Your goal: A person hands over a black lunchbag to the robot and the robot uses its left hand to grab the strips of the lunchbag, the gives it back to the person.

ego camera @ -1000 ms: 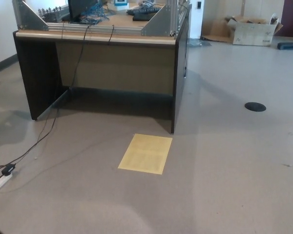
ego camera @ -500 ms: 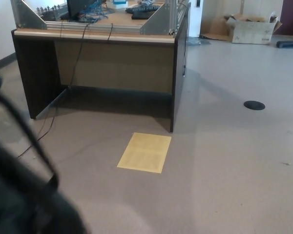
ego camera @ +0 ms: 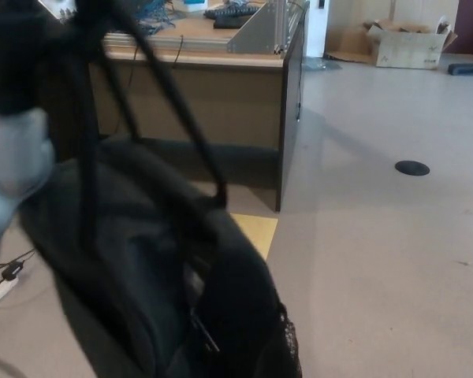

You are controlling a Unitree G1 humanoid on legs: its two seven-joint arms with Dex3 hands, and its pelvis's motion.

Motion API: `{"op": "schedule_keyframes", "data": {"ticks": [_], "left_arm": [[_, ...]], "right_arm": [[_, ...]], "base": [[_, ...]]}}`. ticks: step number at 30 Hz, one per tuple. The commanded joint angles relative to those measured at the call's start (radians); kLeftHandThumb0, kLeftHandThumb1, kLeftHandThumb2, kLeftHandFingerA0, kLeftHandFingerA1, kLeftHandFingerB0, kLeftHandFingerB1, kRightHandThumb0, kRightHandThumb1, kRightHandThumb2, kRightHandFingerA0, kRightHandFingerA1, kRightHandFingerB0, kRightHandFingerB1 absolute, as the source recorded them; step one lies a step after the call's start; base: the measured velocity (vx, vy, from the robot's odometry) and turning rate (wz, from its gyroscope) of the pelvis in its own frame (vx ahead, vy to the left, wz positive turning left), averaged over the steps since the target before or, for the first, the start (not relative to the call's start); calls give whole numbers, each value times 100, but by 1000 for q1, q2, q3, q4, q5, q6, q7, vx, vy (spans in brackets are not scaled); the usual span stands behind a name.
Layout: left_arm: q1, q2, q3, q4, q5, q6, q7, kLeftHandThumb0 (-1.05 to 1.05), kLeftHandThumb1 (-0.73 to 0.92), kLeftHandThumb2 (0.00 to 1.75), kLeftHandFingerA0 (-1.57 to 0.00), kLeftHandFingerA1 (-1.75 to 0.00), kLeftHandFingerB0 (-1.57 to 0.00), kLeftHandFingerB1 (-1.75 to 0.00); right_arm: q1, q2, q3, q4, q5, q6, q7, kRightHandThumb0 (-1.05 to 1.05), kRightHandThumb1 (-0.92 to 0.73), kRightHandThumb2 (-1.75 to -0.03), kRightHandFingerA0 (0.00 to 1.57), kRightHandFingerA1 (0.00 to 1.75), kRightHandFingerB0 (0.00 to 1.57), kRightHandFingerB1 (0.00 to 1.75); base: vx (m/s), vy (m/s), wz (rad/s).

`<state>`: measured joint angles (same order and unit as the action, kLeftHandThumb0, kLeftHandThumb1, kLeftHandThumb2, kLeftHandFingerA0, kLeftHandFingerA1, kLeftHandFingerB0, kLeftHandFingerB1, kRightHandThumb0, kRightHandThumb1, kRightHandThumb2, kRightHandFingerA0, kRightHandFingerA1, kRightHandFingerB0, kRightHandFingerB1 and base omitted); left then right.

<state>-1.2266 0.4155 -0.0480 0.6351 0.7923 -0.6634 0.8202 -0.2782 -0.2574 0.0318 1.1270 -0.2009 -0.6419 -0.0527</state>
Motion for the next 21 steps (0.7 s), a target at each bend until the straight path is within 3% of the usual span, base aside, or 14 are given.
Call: {"op": "schedule_keyframes", "data": {"ticks": [1, 2, 4, 5, 9, 16, 21], "left_arm": [[-239, -129, -152, 225, 96, 150, 19, -26, 56, 56, -87, -175, -67, -171], [-261, -145, -169, 257, 93, 146, 34, -25, 55, 56, -88, -175, -68, -169], [-287, -169, -194, 299, 83, 138, 47, -25, 56, 56, -88, -175, -69, -169], [-309, -187, -230, 324, 104, 148, 51, -25, 53, 57, -87, -175, -73, -156], [-366, -246, -312, 399, 127, 205, 108, -29, 56, 55, -86, -175, -65, -171], [-387, -320, -387, 428, 114, 213, 113, -29, 59, 58, -83, -175, -71, -161], [-367, -356, -432, 417, 125, 237, 130, -30, 58, 56, -83, -175, -65, -167]], "right_arm": [[-24, -8, -8, -13, 4, 16, -20, -80, -74, -69, 43, 45, 38, 39], [-27, -9, -8, -16, 4, 20, -19, -78, -82, -65, 43, 43, 41, 38], [-28, -6, -14, -17, 14, 21, -10, -83, -74, -69, 42, 45, 38, 39], [-28, -7, -16, -16, 16, 18, -8, -78, -81, -65, 44, 43, 40, 38], [-31, -9, -16, -13, 11, 6, -16, -72, -81, -65, 46, 43, 42, 38], [-28, -6, -18, -13, 16, 17, -5, -73, -75, -67, 44, 44, 39, 38], [-21, -11, -9, -15, 6, 15, -6, -71, -81, -65, 45, 43, 41, 38]], "base": [[0, 0, 0], [0, 0, 0], [0, 0, 0], [0, 0, 0], [0, 0, 0], [0, 0, 0], [0, 0, 0]]}}
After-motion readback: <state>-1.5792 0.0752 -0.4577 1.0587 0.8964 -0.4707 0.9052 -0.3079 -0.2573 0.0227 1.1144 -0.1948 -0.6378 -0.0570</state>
